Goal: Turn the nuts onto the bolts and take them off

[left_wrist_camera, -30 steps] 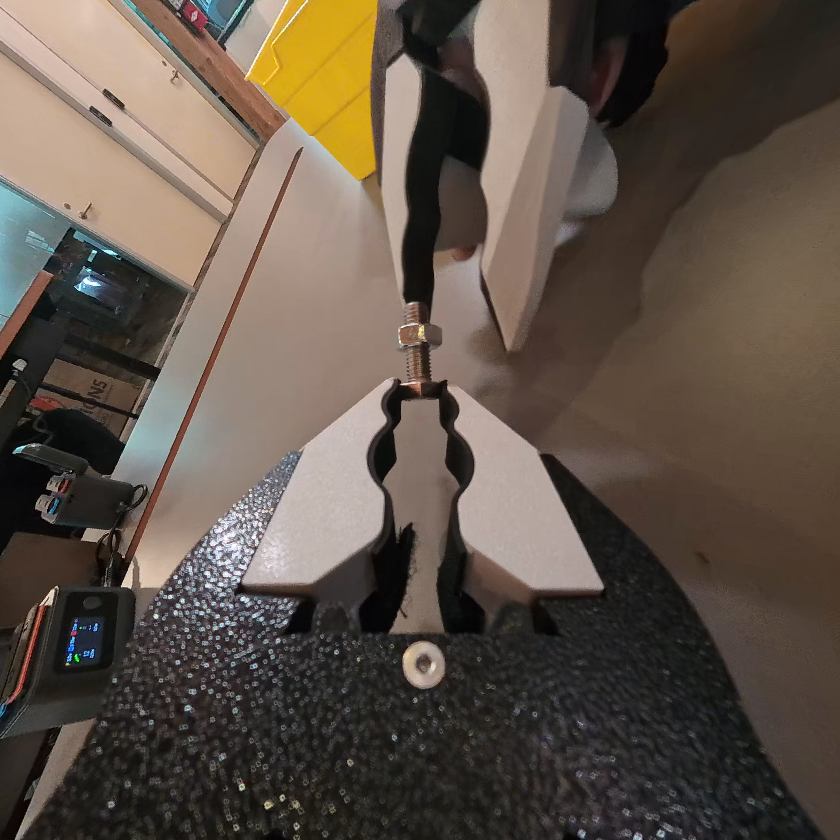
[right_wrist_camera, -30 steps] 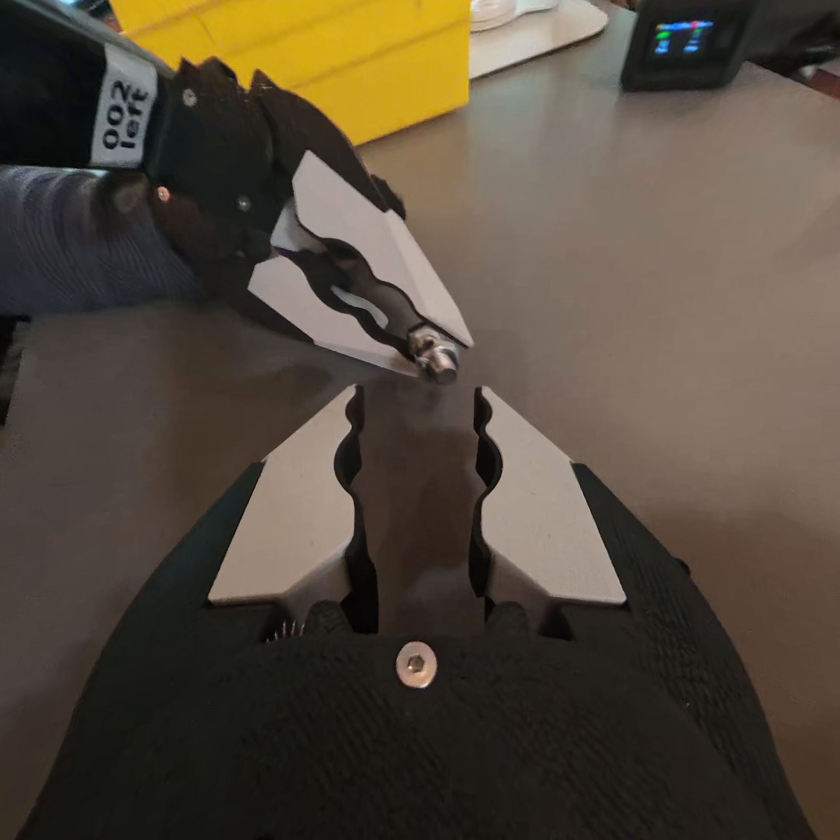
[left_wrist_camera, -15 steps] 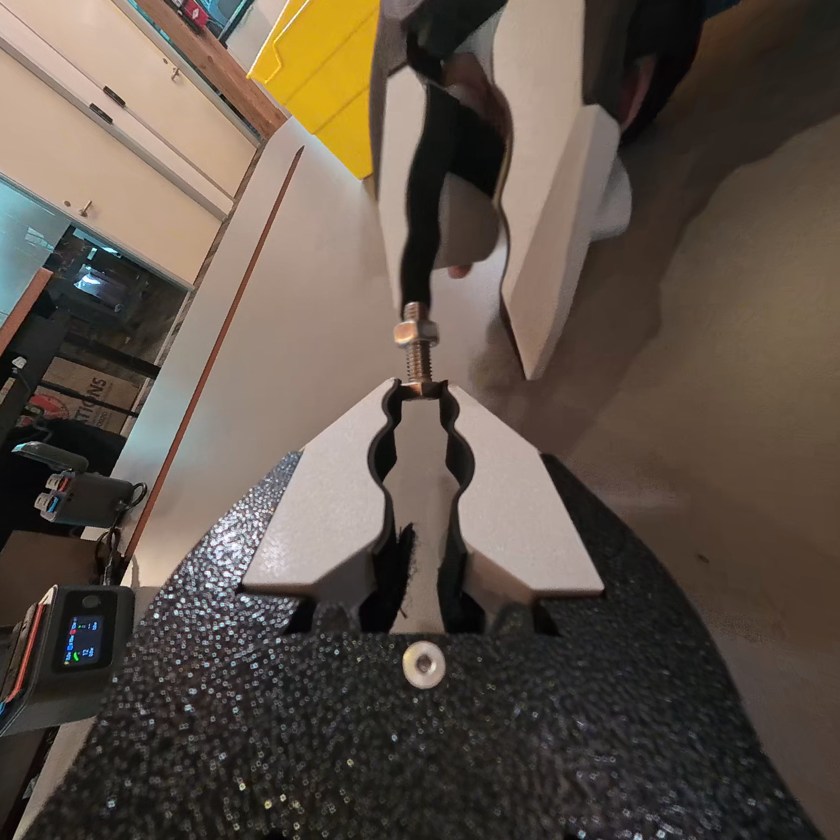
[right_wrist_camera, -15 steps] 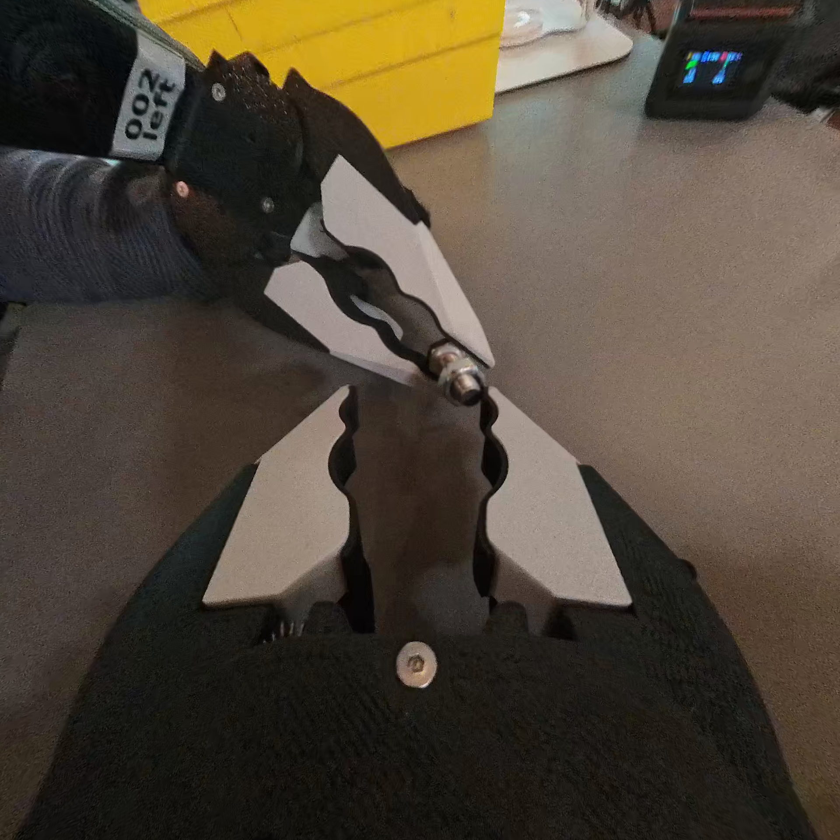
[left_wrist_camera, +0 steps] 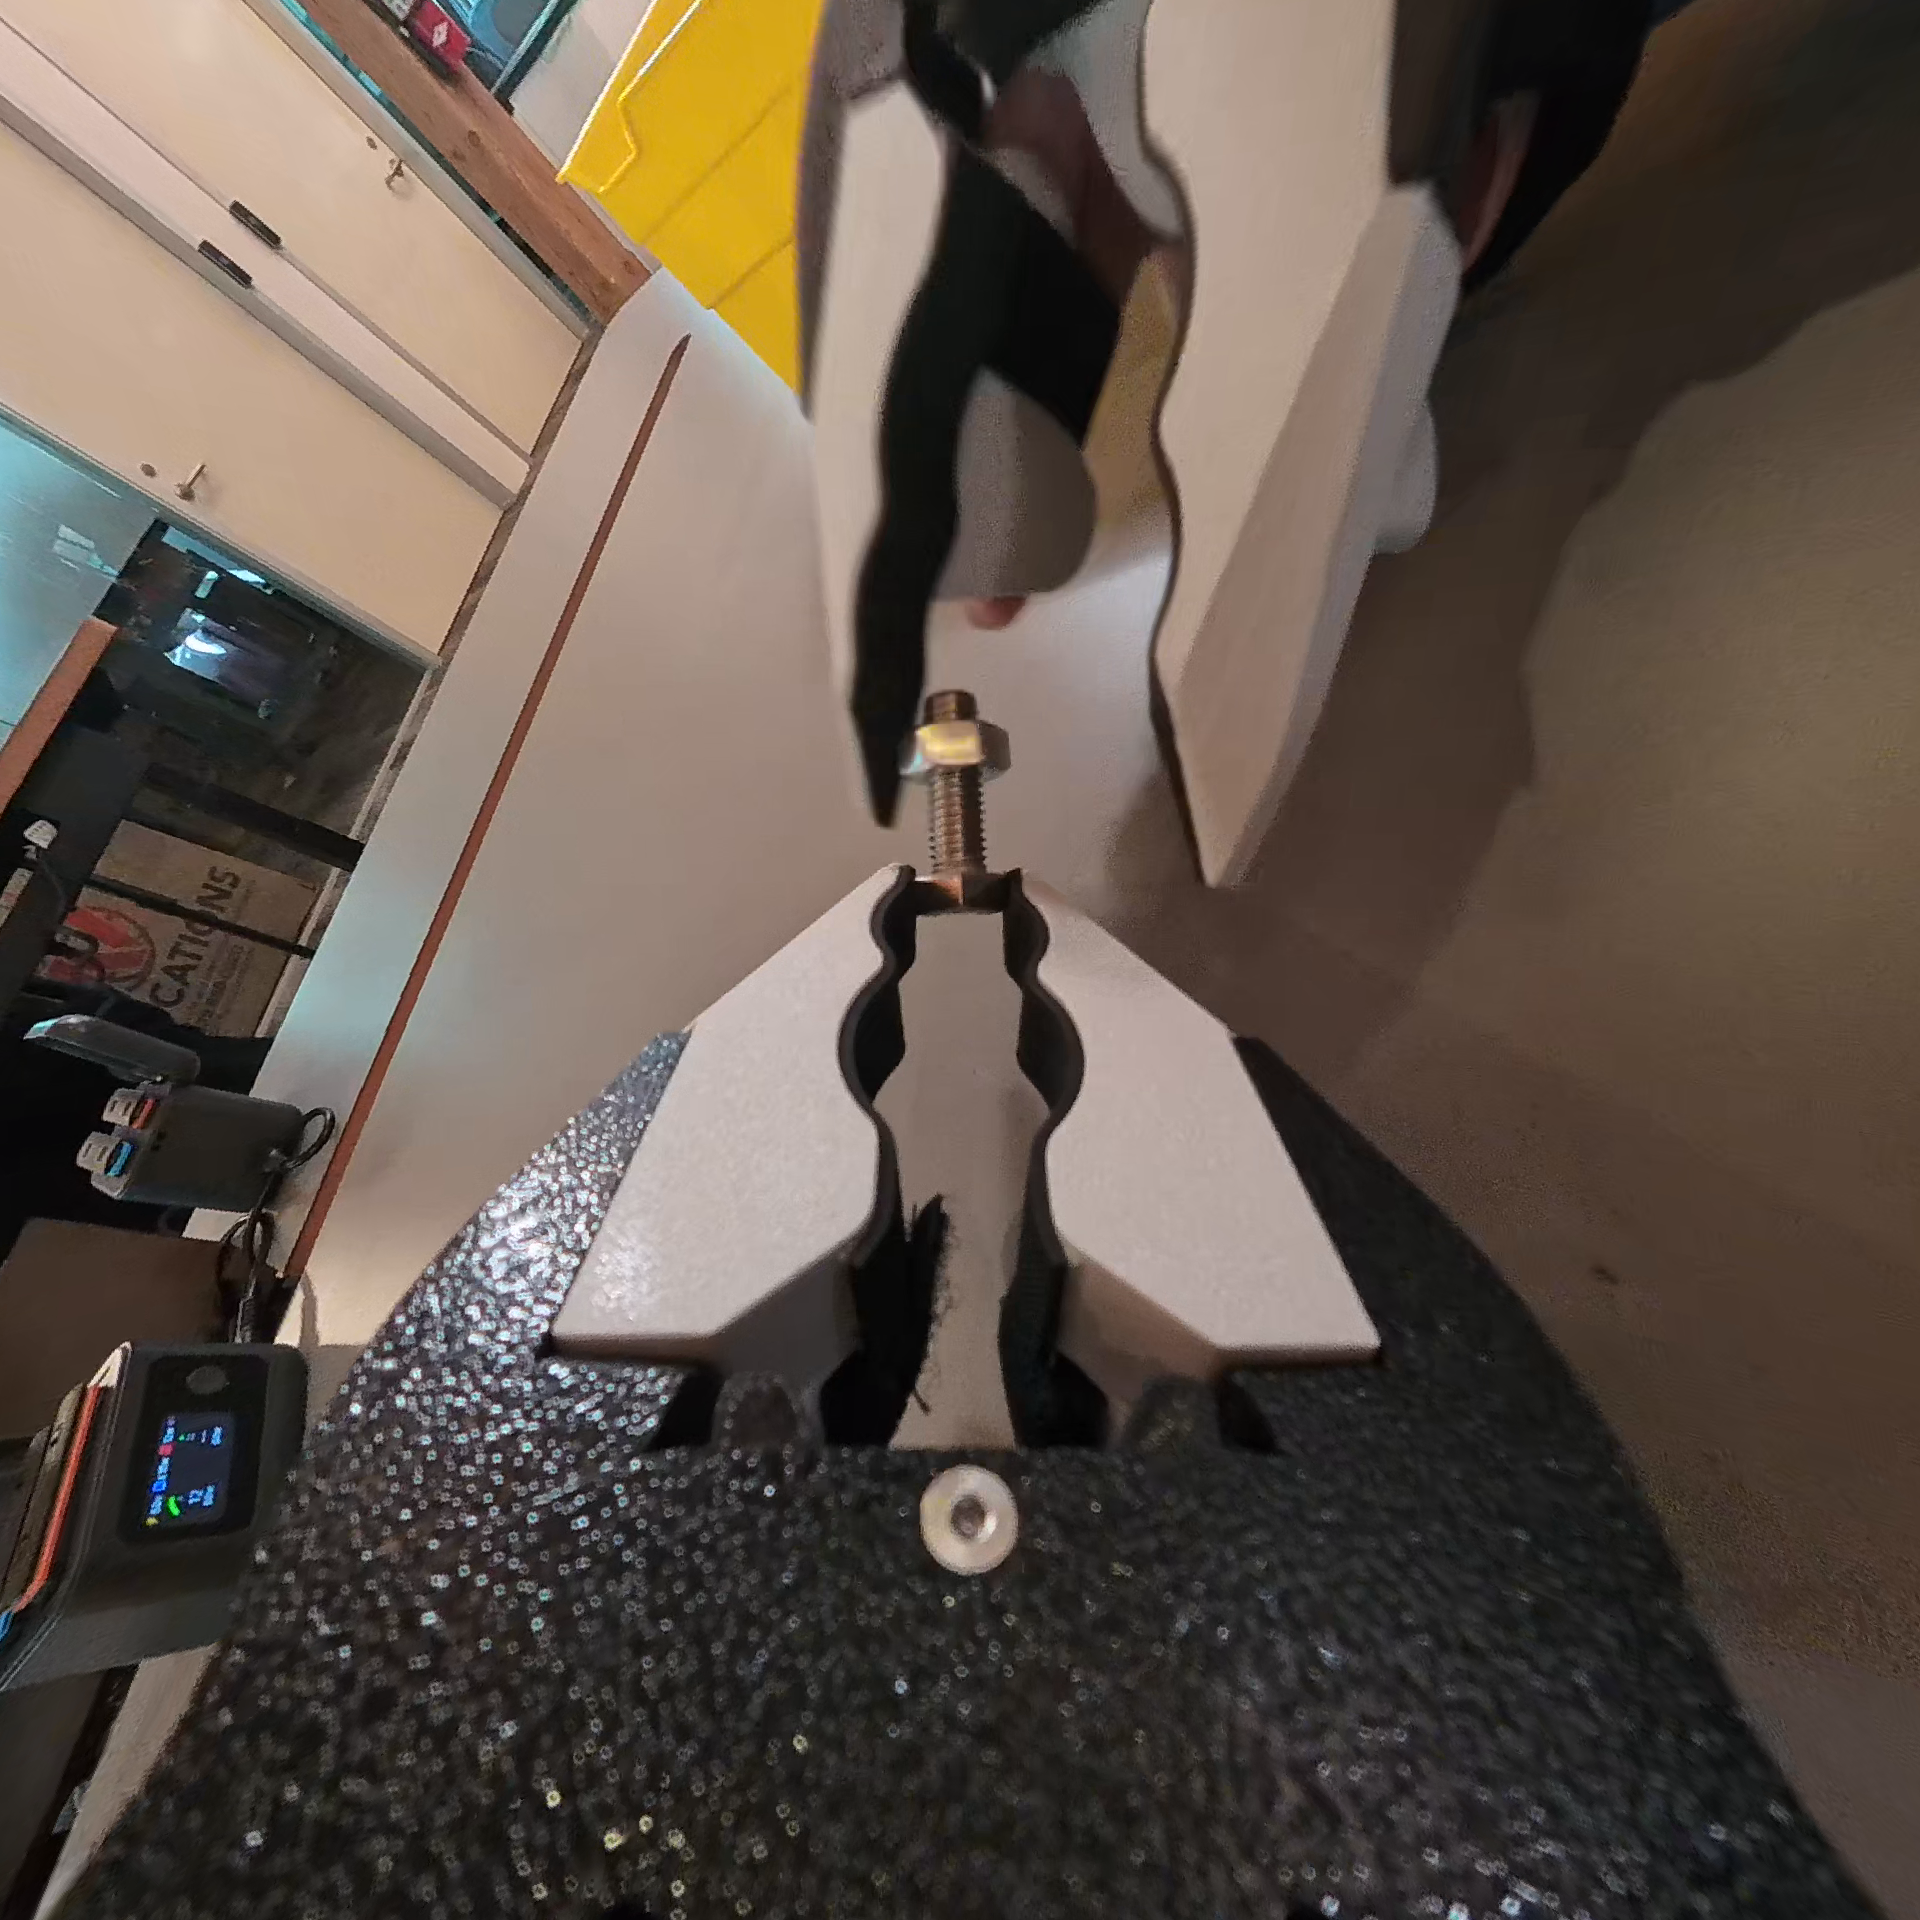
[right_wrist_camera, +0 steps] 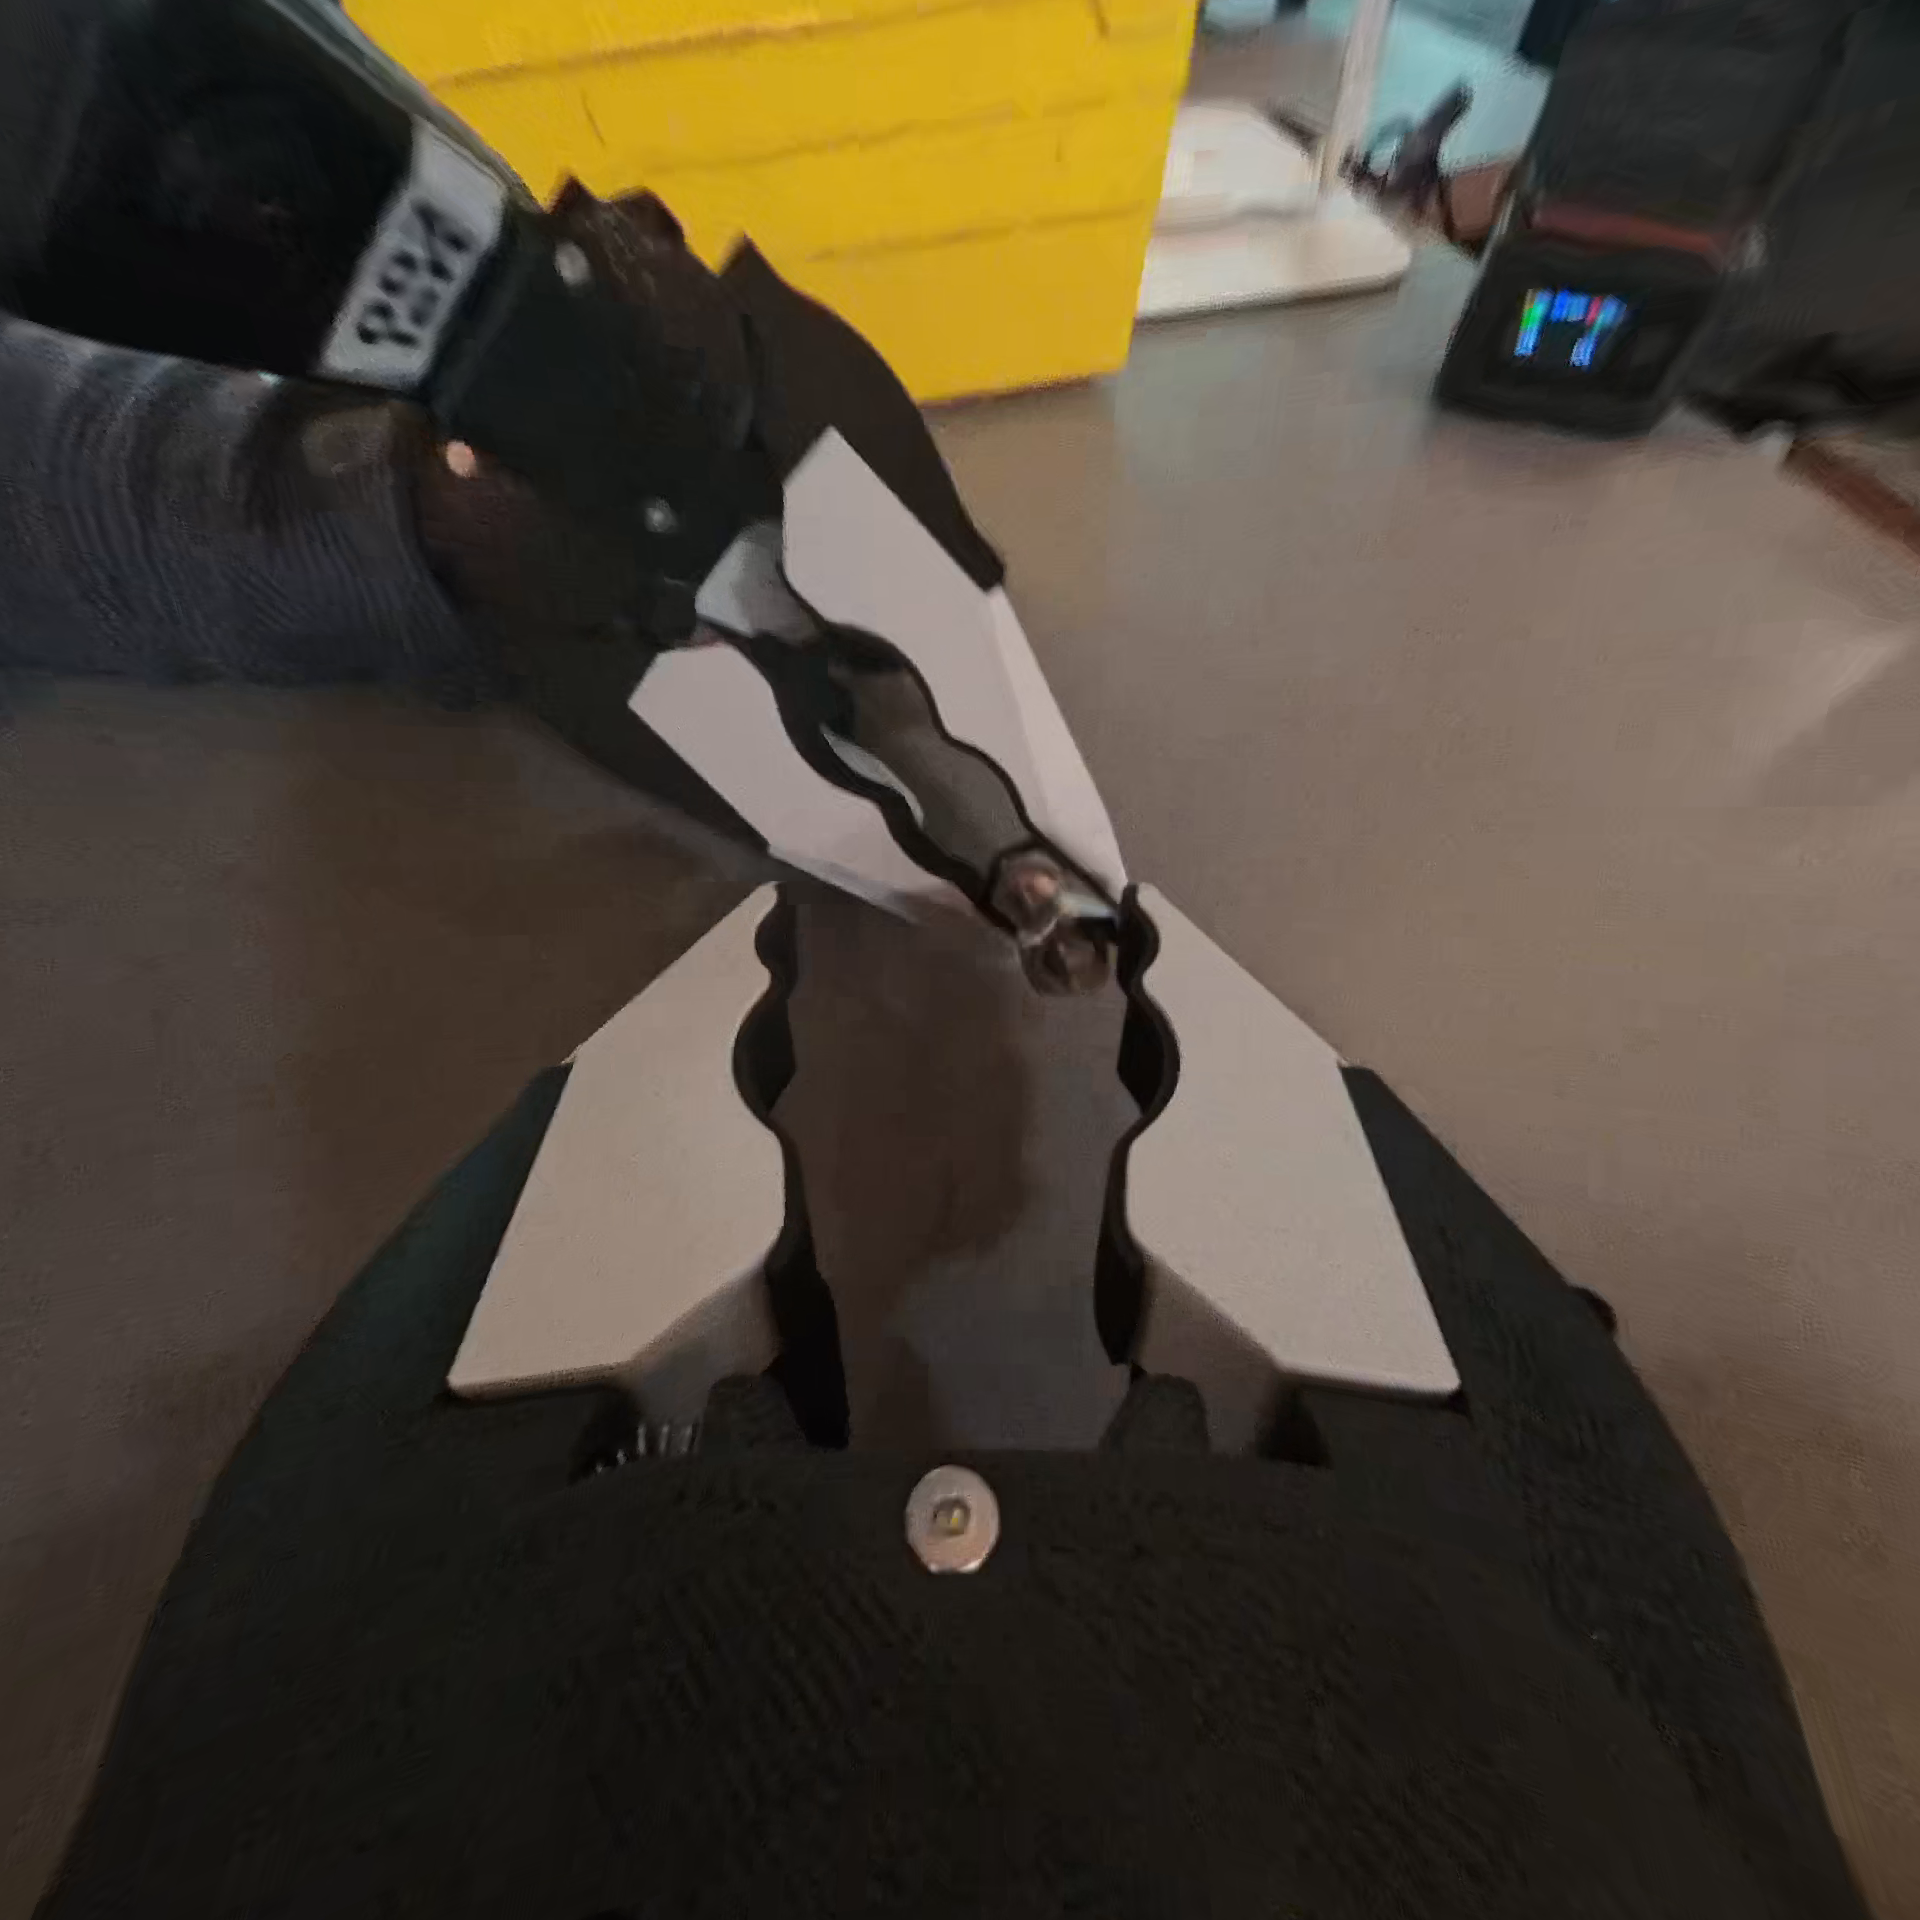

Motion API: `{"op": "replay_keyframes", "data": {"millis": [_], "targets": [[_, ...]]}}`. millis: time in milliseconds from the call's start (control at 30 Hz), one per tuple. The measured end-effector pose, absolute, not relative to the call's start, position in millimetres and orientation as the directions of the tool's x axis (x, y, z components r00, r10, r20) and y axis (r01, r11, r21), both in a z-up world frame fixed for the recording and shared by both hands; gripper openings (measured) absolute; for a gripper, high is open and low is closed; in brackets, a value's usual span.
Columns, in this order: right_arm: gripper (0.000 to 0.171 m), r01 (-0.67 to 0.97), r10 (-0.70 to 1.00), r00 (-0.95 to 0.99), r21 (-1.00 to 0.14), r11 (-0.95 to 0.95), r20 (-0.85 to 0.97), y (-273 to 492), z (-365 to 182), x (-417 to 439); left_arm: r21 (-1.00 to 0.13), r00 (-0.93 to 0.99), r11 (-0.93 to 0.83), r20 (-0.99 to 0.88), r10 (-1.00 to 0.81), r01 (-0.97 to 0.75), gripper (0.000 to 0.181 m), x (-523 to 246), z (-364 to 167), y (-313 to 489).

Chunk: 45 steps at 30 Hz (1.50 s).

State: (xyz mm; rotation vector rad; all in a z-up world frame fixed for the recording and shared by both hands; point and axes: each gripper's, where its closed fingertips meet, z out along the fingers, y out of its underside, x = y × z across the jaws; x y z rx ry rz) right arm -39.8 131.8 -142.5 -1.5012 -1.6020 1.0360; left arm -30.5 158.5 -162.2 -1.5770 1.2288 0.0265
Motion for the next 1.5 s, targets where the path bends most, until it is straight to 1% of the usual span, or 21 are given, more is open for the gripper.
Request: {"op": "replay_keyframes", "data": {"millis": [33, 67, 100, 200, 267, 367, 467, 533, 567, 633, 733, 833, 933, 967, 1033, 1067, 1200, 1300, 1367, 1433, 1500], "targets": [[0.056, 0.35, 0.99, -0.138, -0.933, 0.084, 0.037, 122, -128, -43, -0.706, 0.467, 0.117, -0.574, -0.673, -0.698, 0.015, -31, -162, 159], [0.051, 0.244, 0.979, -0.179, -0.96, 0.135, 0.093, 111, -110, -45, -0.708, 0.469, 0.114, -0.57, -0.674, -0.697, 0.015, -31, -162, 159], [0.047, 0.198, 0.98, -0.157, -0.968, 0.152, 0.122, 113, -101, -45, -0.709, 0.47, 0.112, -0.568, -0.676, -0.696, 0.015, -31, -162, 159], [0.052, 0.394, 0.998, -0.058, -0.918, 0.039, 0.018, 140, -128, -33, -0.708, 0.469, 0.114, -0.571, -0.674, -0.697, 0.014, -31, -162, 159], [0.053, 0.48, 0.997, -0.028, -0.876, -0.05, -0.072, 147, -146, -24, -0.708, 0.469, 0.113, -0.569, -0.675, -0.697, 0.015, -31, -162, 159], [0.052, 0.516, 0.986, -0.06, -0.851, -0.101, -0.154, 137, -155, -26, -0.709, 0.47, 0.113, -0.569, -0.675, -0.696, 0.015, -31, -162, 159], [0.059, 0.443, 0.996, -0.085, -0.896, 0.029, -0.01, 132, -141, -36, -0.707, 0.465, 0.118, -0.572, -0.676, -0.697, 0.015, -31, -162, 158], [0.049, 0.253, 0.982, -0.162, -0.958, 0.138, 0.098, 115, -108, -41, -0.709, 0.47, 0.112, -0.568, -0.676, -0.696, 0.015, -31, -162, 159], [0.05, 0.214, 0.988, -0.107, -0.967, 0.136, 0.116, 122, -98, -41, -0.71, 0.47, 0.111, -0.566, -0.677, -0.695, 0.014, -31, -162, 159], [0.05, 0.322, 0.998, -0.019, -0.945, 0.064, 0.061, 144, -111, -34, -0.709, 0.469, 0.113, -0.569, -0.676, -0.696, 0.014, -31, -162, 159], [0.051, 0.502, 0.995, 0.011, -0.86, -0.089, -0.097, 151, -147, -21, -0.709, 0.47, 0.112, -0.568, -0.676, -0.696, 0.015, -31, -162, 159], [0.051, 0.537, 0.983, -0.035, -0.833, -0.133, -0.18, 138, -156, -24, -0.709, 0.47, 0.112, -0.568, -0.676, -0.696, 0.014, -31, -162, 159], [0.059, 0.508, 0.993, -0.051, -0.859, -0.064, -0.104, 136, -153, -32, -0.711, 0.472, 0.109, -0.565, -0.677, -0.695, 0.015, -32, -162, 159], [0.063, 0.447, 0.996, -0.068, -0.894, -0.019, -0.056, 134, -143, -37, -0.709, 0.469, 0.113, -0.568, -0.676, -0.696, 0.015, -31, -162, 159], [0.059, 0.275, 0.987, -0.156, -0.959, 0.07, 0.027, 117, -116, -43, -0.71, 0.47, 0.11, -0.566, -0.677, -0.696, 0.015, -31, -162, 159], [0.056, 0.243, 0.986, -0.16, -0.966, 0.088, 0.05, 114, -109, -43, -0.711, 0.472, 0.108, -0.563, -0.679, -0.694, 0.015, -32, -163, 159], [0.057, 0.463, 0.998, -0.029, -0.886, -0.029, -0.048, 143, -143, -30, -0.71, 0.47, 0.11, -0.566, -0.677, -0.696, 0.015, -31, -162, 159], [0.057, 0.532, 0.986, -0.023, -0.837, -0.129, -0.167, 141, -158, -25, -0.71, 0.47, 0.11, -0.566, -0.677, -0.695, 0.015, -31, -162, 159], [0.059, 0.509, 0.986, -0.061, -0.855, -0.102, -0.154, 134, -155, -30, -0.71, 0.471, 0.111, -0.567, -0.676, -0.695, 0.014, -31, -162, 159], [0.064, 0.426, 0.995, -0.089, -0.905, -0.002, -0.045, 131, -140, -37, -0.705, 0.461, 0.123, -0.575, -0.676, -0.698, 0.014, -31, -162, 158], [0.053, 0.273, 0.983, -0.179, -0.957, 0.097, 0.048, 113, -115, -40, -0.709, 0.469, 0.114, -0.568, -0.676, -0.696, 0.015, -31, -162, 159]]}}
